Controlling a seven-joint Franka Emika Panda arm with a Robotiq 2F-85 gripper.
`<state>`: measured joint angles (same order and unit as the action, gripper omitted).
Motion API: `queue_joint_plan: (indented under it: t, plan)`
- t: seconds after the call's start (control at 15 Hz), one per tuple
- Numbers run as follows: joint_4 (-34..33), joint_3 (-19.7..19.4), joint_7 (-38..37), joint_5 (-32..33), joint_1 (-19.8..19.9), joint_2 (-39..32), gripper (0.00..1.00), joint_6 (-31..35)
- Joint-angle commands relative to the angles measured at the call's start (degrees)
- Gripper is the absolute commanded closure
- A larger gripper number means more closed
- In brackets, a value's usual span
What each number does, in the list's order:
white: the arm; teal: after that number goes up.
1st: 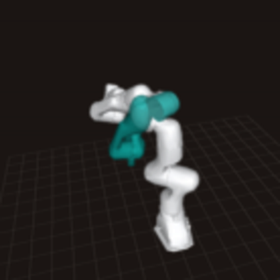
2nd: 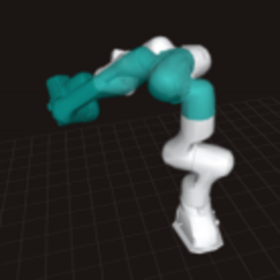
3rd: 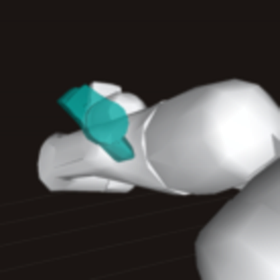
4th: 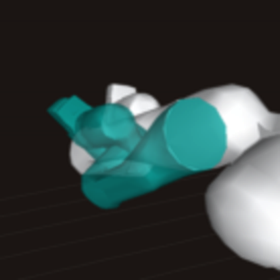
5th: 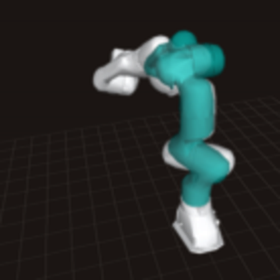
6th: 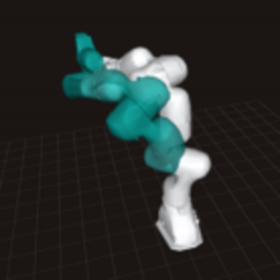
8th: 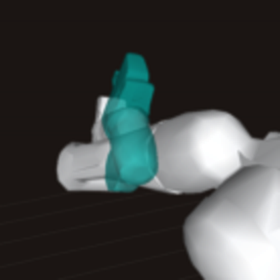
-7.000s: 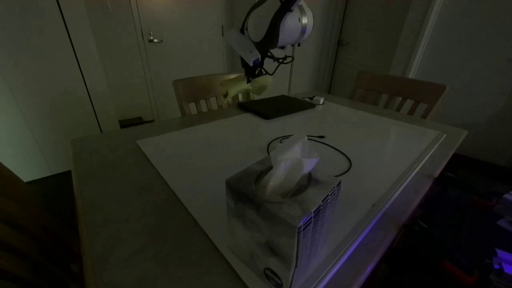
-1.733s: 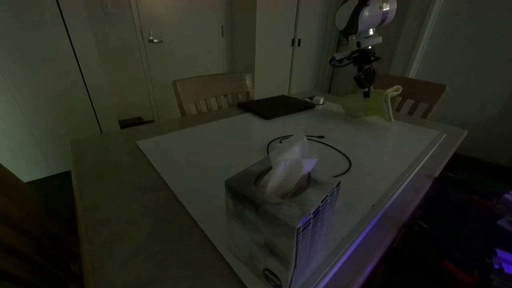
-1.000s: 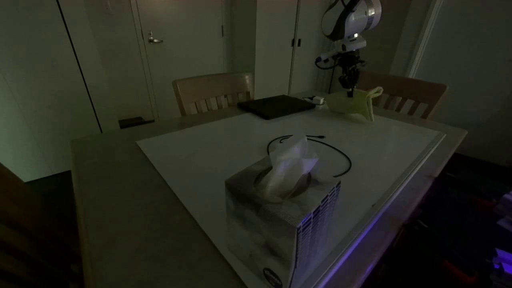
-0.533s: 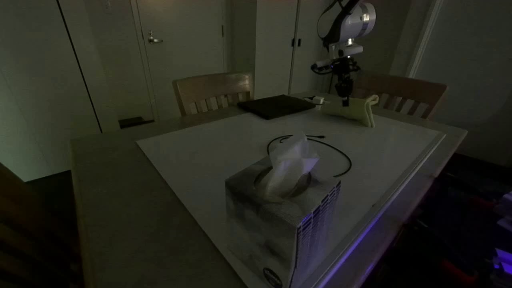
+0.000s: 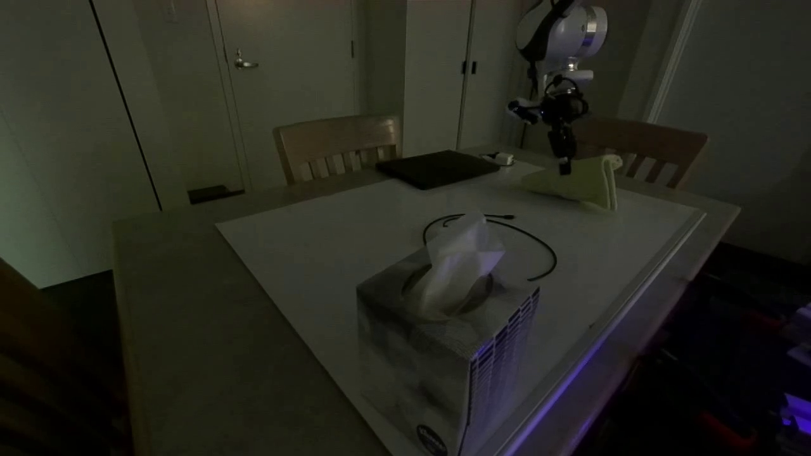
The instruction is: Pick up the yellow cloth from the table and move it to the right.
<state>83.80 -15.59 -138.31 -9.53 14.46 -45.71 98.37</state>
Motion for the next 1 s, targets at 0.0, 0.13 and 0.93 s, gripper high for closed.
queue_joint_plan:
  t: [0.0,0.13,0.93]
  plan:
    - [-1.32,-0.77,-2.66,-1.67,1.34,-0.94,0.97,1.85]
    - [0.06,-2.51,-5.44,0.74,0.35,-0.46,0.97,8.44]
    - [0.27,-6.1,-10.96,1.75,-1.09,-6.28,0.97,36.81]
